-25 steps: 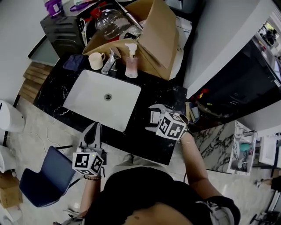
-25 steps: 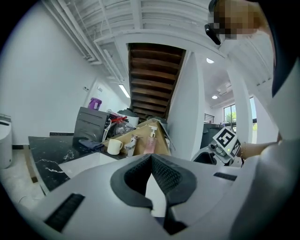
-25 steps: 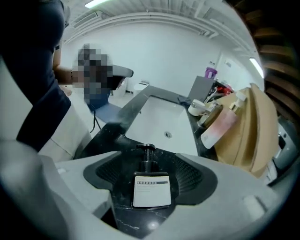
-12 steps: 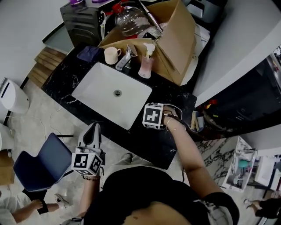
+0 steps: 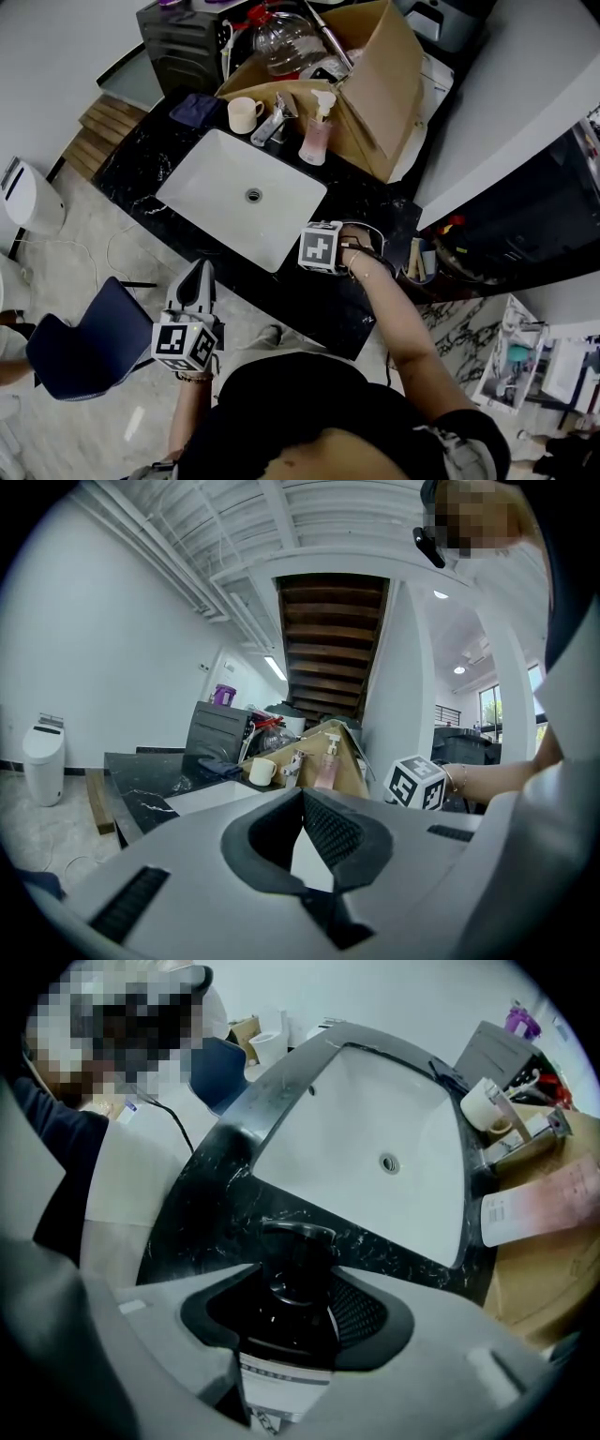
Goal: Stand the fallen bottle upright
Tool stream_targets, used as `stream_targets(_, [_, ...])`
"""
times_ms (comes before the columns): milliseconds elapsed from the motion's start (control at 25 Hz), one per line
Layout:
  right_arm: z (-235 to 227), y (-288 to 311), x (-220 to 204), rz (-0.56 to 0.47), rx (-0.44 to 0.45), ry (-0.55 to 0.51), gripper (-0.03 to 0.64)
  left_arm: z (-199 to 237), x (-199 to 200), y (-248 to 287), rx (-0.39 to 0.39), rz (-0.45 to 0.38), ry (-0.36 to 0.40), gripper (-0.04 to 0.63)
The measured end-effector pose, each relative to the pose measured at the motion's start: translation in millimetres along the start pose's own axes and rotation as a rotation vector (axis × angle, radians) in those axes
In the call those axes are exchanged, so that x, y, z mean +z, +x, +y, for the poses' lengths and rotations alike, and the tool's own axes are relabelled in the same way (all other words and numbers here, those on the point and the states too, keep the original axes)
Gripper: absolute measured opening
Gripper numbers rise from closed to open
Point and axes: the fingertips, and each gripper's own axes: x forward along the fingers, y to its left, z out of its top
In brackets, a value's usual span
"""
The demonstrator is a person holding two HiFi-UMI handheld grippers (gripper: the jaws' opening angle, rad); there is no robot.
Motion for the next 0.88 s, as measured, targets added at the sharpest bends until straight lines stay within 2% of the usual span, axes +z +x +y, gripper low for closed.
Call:
stream_targets(160, [0,-1,7,-0.034,-0.007,-0.045,0.222,-6,2,3,-0.011,-0.001,0.009,0.003])
stream_targets(480, [13,-20,-5,-0.1,-0.05,-0.045,0.215,-13,1,7,-0.025,0.011,0.017,0.003])
stream_targets(640, [15,-39,-1,-0.245,-0.109,-0.09,0.213,-17,-1,12,-0.041,0.019,0.02,0.003])
stream_targets(880, [13,-59,-25,-0.424,-0.189,0.042,0.21,-27,-2,22,-0.081,0.029,0.024,0.003])
